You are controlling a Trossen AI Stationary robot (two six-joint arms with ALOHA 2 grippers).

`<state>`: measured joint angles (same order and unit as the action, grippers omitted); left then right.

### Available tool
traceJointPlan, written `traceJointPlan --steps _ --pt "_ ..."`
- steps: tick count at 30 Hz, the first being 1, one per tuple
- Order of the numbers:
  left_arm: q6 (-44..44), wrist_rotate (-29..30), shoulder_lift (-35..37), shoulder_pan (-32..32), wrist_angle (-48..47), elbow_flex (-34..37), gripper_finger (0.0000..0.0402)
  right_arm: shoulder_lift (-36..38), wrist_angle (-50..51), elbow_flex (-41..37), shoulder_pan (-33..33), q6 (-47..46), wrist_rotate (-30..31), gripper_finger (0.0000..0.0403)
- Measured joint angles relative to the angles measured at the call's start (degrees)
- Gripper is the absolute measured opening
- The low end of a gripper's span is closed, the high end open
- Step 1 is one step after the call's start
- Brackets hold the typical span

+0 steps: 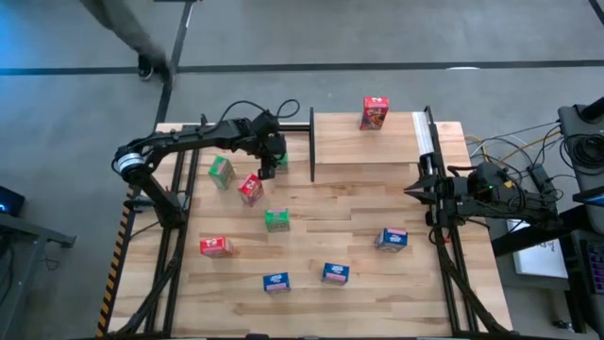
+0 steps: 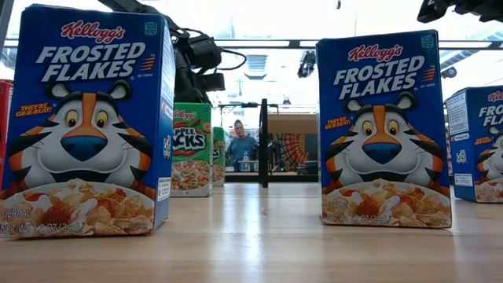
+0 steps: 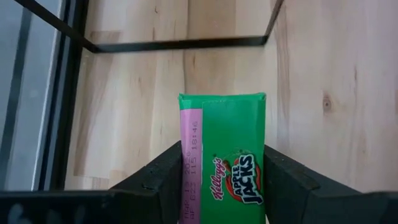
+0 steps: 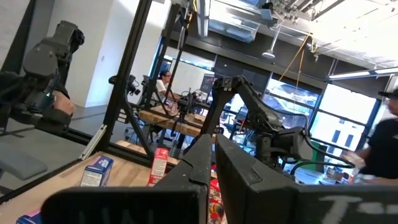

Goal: Stack cereal on shelf
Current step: Put the top right green cereal box on the shelf

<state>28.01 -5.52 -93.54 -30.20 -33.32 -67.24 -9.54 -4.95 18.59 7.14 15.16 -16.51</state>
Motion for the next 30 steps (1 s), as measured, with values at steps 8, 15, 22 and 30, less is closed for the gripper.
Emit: traceJointPlan --steps 8,15,22,30 --pt "-0.7 0.0 0.5 0.3 -11.2 -10.5 0.0157 0.0 0.0 0.0 0.0 -0.1 0.0 0.0012" --pt "-2.7 0.0 0.6 1.3 -21.1 -22.9 0.0157 0.0 0.0 0.0 0.0 -0.2 0.0 0.0012" --pt "-4.4 0.0 0.5 3.8 -22.5 -33.1 0.0157 0.0 0.0 0.0 0.0 -0.3 0.0 0.0012" --pt "-6.6 -0.1 -1.9 6.5 -19.6 -40.3 0.0157 0.0 0.0 0.0 0.0 -0.6 0.0 0.0012"
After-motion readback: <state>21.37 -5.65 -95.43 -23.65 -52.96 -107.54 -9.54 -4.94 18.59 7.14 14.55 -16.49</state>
